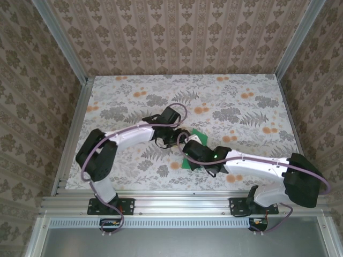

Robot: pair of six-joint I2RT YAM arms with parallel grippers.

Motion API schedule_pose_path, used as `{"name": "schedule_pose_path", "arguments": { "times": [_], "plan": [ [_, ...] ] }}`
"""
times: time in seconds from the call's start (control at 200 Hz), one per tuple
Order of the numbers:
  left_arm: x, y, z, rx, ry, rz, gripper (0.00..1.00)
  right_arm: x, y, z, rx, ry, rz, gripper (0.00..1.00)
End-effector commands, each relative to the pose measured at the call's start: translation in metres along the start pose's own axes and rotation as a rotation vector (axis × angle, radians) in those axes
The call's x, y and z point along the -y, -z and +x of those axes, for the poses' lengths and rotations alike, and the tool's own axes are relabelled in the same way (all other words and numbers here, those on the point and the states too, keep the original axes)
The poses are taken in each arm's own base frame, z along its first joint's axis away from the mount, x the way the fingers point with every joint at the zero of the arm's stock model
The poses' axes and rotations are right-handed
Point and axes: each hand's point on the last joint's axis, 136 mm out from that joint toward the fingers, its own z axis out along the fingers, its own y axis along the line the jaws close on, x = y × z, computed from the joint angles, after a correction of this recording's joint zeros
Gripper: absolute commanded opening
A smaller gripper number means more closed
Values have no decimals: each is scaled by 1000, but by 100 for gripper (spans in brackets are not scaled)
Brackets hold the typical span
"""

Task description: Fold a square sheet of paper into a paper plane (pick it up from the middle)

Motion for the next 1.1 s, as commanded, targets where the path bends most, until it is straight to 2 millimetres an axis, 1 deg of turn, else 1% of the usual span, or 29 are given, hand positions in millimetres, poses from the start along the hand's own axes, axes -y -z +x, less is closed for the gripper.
{"name": "schedule_pose_path", "arguments": {
  "times": [0.0, 0.08, 0.185, 0.295, 0.375, 0.495, 0.58, 0.705, 0.87, 0.93, 0.975, 1.095],
  "plan": [
    [-24, 29, 1, 90, 18, -113, 64, -10, -1, 4, -20, -90, -147, 4],
    [-32, 35, 8, 104, 22, -126, 61, -11, -3, 5, -29, -138, -224, 5],
    [-28, 33, 21, 86, -23, -120, 49, -10, -8, 8, -47, -192, -307, 6],
    [-19, 25, 35, 49, -88, -127, 34, -8, -12, 10, -56, -239, -362, 6],
    [-17, 15, 43, 24, -107, -141, 22, -5, -14, 12, -61, -266, -392, 7],
    [-15, 0, 52, -15, -116, -136, 13, -1, -18, 12, -69, -301, -441, 8],
    [-15, -9, 59, -40, -126, -139, 12, 2, -20, 13, -72, -328, -468, 8],
    [-9, -22, 67, -66, -130, -112, 11, 5, -24, 14, -93, -359, -495, 8],
    [1, -39, 69, -75, -88, -34, 11, 9, -31, 22, -132, -389, -482, 9],
    [2, -44, 70, -85, -83, -28, 11, 10, -30, 21, -130, -391, -486, 9],
    [2, -47, 70, -91, -83, -31, 10, 12, -30, 21, -134, -392, -485, 9],
    [-8, -50, 72, -95, -70, -66, 9, 19, -30, 22, -140, -393, -479, 10]
  ]
}}
